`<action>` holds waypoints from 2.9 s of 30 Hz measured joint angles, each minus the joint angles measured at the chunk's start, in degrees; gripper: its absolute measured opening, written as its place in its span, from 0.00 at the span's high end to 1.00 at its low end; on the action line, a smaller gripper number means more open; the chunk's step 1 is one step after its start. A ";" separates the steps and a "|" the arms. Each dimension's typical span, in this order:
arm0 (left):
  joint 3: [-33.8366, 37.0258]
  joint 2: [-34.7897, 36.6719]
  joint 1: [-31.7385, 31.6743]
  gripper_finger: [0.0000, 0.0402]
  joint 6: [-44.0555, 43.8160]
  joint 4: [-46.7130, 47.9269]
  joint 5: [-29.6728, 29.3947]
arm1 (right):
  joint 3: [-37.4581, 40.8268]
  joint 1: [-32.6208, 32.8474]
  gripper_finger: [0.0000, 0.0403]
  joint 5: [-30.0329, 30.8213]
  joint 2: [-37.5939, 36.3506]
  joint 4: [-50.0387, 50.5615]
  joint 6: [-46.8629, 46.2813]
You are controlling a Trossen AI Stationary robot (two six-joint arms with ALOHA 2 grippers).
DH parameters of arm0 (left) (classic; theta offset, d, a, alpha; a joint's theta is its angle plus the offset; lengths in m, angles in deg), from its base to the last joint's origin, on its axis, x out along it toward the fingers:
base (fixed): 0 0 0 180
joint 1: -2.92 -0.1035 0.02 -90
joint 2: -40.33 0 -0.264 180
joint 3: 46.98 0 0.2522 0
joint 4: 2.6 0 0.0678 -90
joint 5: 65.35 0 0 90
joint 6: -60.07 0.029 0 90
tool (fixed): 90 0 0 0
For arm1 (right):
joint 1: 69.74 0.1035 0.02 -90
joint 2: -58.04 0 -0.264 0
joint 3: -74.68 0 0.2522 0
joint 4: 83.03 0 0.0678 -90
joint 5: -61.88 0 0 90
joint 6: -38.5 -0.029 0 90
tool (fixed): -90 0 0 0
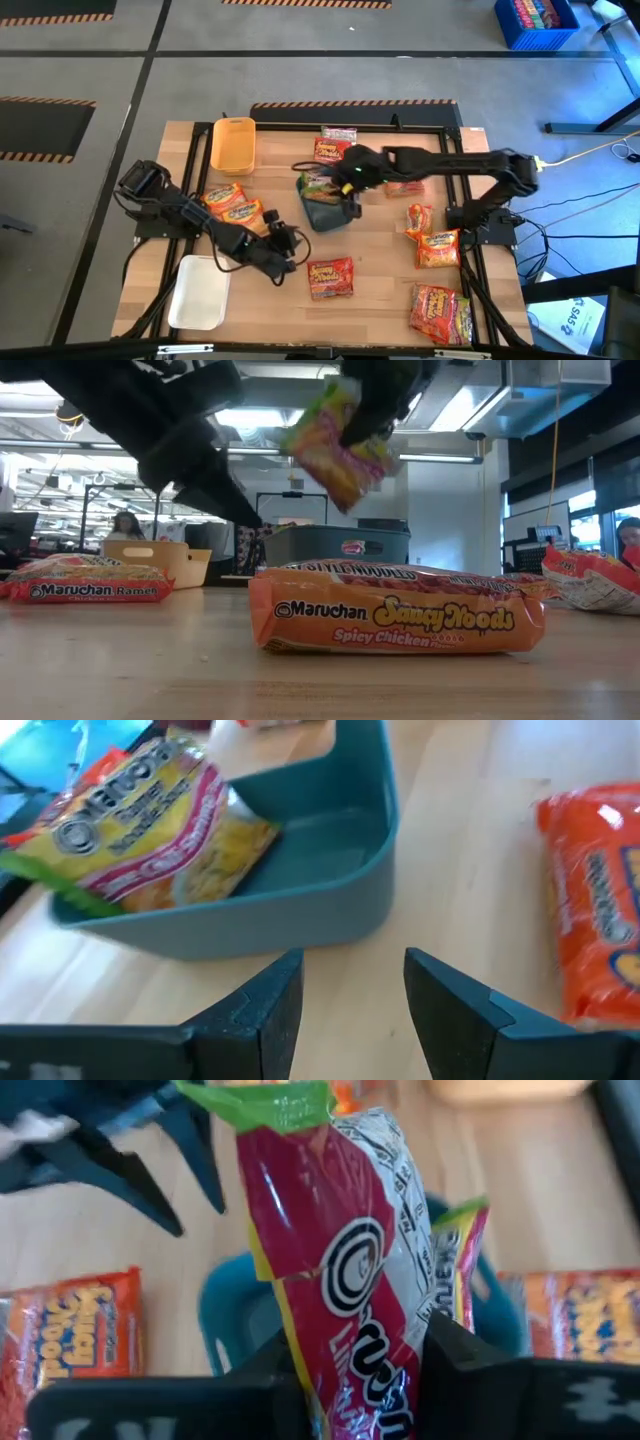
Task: Sort Maruchan noodles
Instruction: Put the green noodles into the blue bin
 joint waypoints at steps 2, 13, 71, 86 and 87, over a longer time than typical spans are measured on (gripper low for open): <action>1.24 0.00 -0.32 0.58 1.55 -4.19 0.55 | -2.39 -1.02 0.80 -1.85 3.42 2.06 -0.09; 2.32 0.00 -1.45 0.58 2.81 -8.23 0.59 | -3.34 -2.63 0.80 -3.31 13.32 5.92 -1.65; 2.25 0.00 -2.07 0.58 3.47 -14.14 -1.42 | 1.45 6.90 0.57 4.55 -5.74 18.62 -5.51; 2.19 -0.33 -3.38 0.58 4.74 -19.98 2.77 | 26.53 19.24 0.57 17.37 -25.53 19.26 -29.52; 2.19 -0.33 -3.36 0.58 4.29 -19.89 3.29 | 28.26 19.19 0.57 17.58 -26.63 19.05 -31.91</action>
